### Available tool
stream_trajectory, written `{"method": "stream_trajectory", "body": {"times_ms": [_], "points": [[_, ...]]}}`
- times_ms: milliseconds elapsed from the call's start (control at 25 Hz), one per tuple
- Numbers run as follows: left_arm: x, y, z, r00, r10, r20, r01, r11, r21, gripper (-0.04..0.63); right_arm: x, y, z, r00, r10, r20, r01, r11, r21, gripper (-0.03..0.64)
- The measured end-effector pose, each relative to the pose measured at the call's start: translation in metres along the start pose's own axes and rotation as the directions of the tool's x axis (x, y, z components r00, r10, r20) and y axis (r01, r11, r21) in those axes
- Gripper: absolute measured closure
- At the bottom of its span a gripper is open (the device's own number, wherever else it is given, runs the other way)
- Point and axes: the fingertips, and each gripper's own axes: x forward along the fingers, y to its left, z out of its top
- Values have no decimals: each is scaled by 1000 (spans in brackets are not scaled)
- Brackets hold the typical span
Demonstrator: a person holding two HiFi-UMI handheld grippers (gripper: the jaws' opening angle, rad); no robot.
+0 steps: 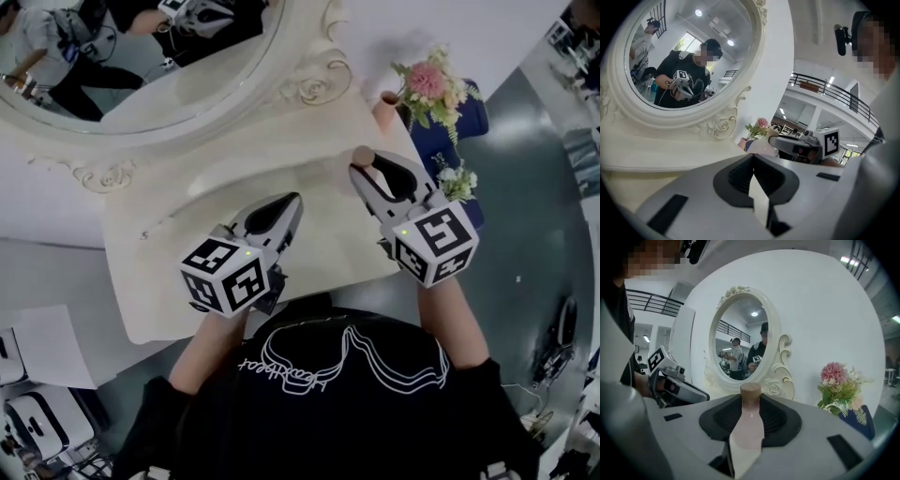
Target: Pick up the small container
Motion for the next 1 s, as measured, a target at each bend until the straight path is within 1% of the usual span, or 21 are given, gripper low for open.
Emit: {"method": "stream_trajectory", "body": {"times_ms": [200,400,720,1000], "points": [[-15,-23,1,1000,-7,23,6,1000,24,593,-37,24,5,999,30,12,-30,1000,-8,494],[-27,-46,1,999,-16,32,14,998,59,592,-66,41,2,999,51,16,-50,999,-13,494],[-32,-63,-1,999,-29,38,25,995,98,593,-82,49,-8,999,42,29,-42,999,9,494],[-34,-75,-2,998,-38,44,33,993,115,592,-91,52,-9,999,30,30,-30,1000,-4,494]]}}
